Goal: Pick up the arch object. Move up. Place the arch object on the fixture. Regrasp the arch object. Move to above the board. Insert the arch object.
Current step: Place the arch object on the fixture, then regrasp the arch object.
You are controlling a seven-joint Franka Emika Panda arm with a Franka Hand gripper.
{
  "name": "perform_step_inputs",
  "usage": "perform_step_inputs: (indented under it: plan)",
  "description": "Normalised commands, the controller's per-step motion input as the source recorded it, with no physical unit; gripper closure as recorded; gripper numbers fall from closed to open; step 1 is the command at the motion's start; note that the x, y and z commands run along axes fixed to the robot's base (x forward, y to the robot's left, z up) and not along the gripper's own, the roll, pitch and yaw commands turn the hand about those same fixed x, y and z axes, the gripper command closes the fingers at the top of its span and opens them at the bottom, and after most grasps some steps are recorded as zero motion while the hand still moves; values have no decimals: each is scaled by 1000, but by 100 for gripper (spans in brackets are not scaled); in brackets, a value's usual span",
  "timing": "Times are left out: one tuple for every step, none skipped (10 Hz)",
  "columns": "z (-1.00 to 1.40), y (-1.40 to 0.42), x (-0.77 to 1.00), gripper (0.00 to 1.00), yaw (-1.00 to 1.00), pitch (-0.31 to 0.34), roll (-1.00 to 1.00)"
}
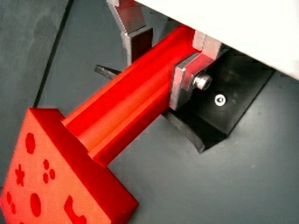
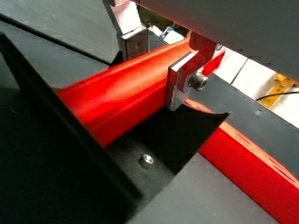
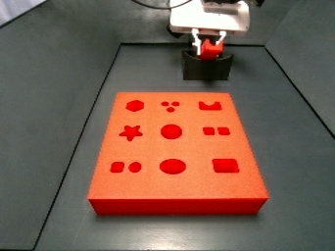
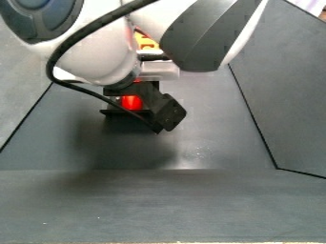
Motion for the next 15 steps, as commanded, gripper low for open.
perform_step_inputs:
  plan:
    - [-282, 98, 86, 100, -116, -75, -130]
    - [-265, 115, 68, 100, -86, -84, -119]
    - [-267, 114, 66, 100, -61, -83, -119]
    - [-268, 114, 64, 100, -44, -80, -117]
    - [-167, -500, 0, 100, 0, 0, 0]
    - [0, 0, 0, 0, 0, 0, 0]
    - [1000, 0, 0, 0, 10, 31, -4]
    - [1000, 0, -3, 0, 13, 33, -3]
    - [1000, 5, -23, 0, 9, 40, 23]
    - [1000, 7, -29, 0, 7, 41, 31]
    - [1000, 7, -38, 0, -3, 50, 43]
    - [934, 9, -38, 0, -6, 56, 48]
    - [631, 6, -30, 0, -17, 67, 54]
    - [504, 6, -30, 0, -24, 67, 54]
    - [254, 8, -25, 0, -33, 59, 48]
